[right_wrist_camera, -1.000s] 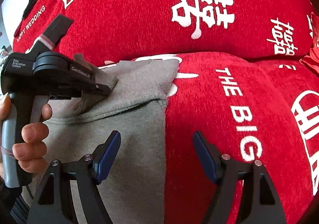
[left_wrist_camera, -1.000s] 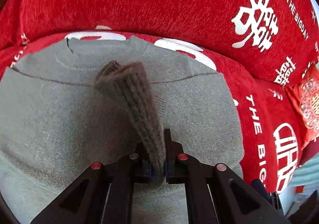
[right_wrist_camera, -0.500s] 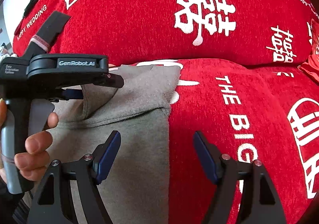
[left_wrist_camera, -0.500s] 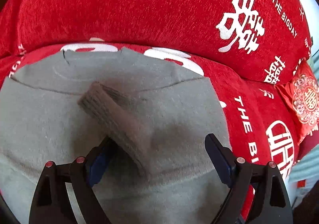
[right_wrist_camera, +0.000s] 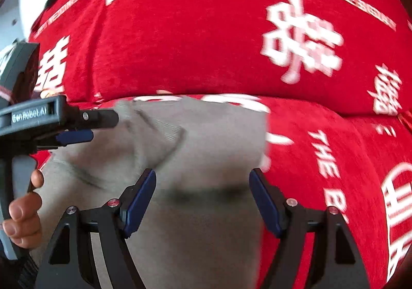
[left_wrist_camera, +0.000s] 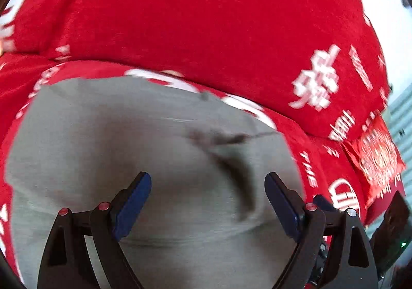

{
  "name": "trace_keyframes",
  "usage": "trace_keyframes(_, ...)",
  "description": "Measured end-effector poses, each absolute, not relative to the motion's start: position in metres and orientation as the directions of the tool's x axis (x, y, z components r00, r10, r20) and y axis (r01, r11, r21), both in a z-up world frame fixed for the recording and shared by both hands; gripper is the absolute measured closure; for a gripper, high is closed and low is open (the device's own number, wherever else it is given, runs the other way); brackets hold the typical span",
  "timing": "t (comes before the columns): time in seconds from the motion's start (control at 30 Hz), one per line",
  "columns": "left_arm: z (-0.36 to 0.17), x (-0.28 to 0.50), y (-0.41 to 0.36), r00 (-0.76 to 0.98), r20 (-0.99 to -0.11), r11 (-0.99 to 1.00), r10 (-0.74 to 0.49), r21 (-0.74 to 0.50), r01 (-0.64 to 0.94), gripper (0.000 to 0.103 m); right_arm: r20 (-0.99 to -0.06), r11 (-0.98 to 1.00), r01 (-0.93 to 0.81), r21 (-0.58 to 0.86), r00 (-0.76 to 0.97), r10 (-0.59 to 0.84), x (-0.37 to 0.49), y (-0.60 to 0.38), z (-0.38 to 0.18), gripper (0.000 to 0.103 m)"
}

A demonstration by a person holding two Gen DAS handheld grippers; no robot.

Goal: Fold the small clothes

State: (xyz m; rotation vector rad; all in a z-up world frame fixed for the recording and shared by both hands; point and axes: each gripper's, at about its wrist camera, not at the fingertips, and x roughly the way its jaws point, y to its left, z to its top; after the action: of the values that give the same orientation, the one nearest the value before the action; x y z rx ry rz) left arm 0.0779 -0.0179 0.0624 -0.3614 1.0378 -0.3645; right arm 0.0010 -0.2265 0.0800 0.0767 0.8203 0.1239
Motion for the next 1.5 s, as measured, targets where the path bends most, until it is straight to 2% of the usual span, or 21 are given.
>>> trace_keyframes(0.17,0.046,0.083,0.012,0.469,-0.803,0.916,-0.367,-0.399,0.033,0.013,-0.771,0.987,-0.151,0.044,0.623,0.130,0.047,-0.180,0.064,0.025)
trace_keyframes(0.3,0.031,0.089,0.007,0.451,-0.835,0.940,-0.316,-0.341,0.026,0.013,-0.808,0.991,-0.120,0.055,0.577,0.115,0.075,-0.178,0.047,0.026)
trace_keyframes(0.37,0.027,0.090,-0.002,0.456,-0.841,0.950,-0.291,-0.308,0.039,0.013,-0.819,0.989,-0.104,0.108,0.554,0.148,0.081,-0.188,0.041,0.051)
trace_keyframes(0.4,0.027,0.090,-0.001,0.458,-0.842,0.953,-0.285,-0.298,0.046,0.013,-0.827,0.984,-0.088,0.155,0.532,0.178,0.084,-0.196,0.037,0.074)
trace_keyframes(0.43,0.025,0.091,-0.008,0.459,-0.845,0.959,-0.274,-0.278,0.060,0.013,-0.827,0.982,-0.071,0.178,0.529,0.188,0.084,-0.203,0.037,0.082)
trace_keyframes(0.5,0.024,0.090,-0.016,0.461,-0.850,0.966,-0.256,-0.246,0.083,0.013,-0.810,0.978,-0.023,0.205,0.558,0.183,0.078,-0.222,0.039,0.092)
trace_keyframes(0.67,0.026,0.087,-0.034,0.453,-0.848,0.962,-0.274,-0.234,0.143,0.013,-0.789,0.953,0.053,0.297,0.576,0.214,0.061,-0.255,0.040,0.092)
trace_keyframes(0.8,0.022,0.084,-0.050,0.463,-0.864,0.977,-0.196,-0.134,0.165,0.013,-0.782,0.931,0.076,0.357,0.569,0.254,0.053,-0.271,0.037,0.079)
trace_keyframes(0.9,0.026,0.083,-0.046,0.459,-0.865,0.976,-0.202,-0.142,0.163,0.013,-0.773,0.926,0.112,0.361,0.591,0.230,0.046,-0.284,0.049,0.073)
trace_keyframes(0.97,0.031,0.083,-0.040,0.467,-0.858,0.976,-0.216,-0.169,0.140,0.013,-0.762,0.930,0.162,0.329,0.628,0.160,0.039,-0.294,0.062,0.064)
trace_keyframes(1.03,0.037,0.080,-0.036,0.483,-0.848,0.976,-0.217,-0.174,0.133,0.013,-0.738,0.935,0.209,0.286,0.671,0.076,0.031,-0.299,0.077,0.046)
trace_keyframes(1.1,0.040,0.080,-0.035,0.498,-0.846,0.981,-0.192,-0.147,0.128,0.013,-0.717,0.942,0.207,0.266,0.696,0.050,0.027,-0.295,0.086,0.041)
trace_keyframes(1.3,0.027,0.086,-0.029,0.466,-0.878,0.993,-0.112,-0.086,0.078,0.013,-0.758,0.974,0.057,0.219,0.639,0.133,0.044,-0.251,0.076,0.041)
trace_keyframes(1.43,0.019,0.089,-0.019,0.469,-0.881,0.997,-0.068,-0.039,0.072,0.013,-0.816,0.988,0.040,0.152,0.569,0.102,0.056,-0.239,0.048,0.042)
trace_keyframes(1.5,0.018,0.089,-0.014,0.474,-0.877,0.995,-0.077,-0.037,0.094,0.013,-0.813,0.990,0.035,0.139,0.575,0.094,0.056,-0.239,0.049,0.042)
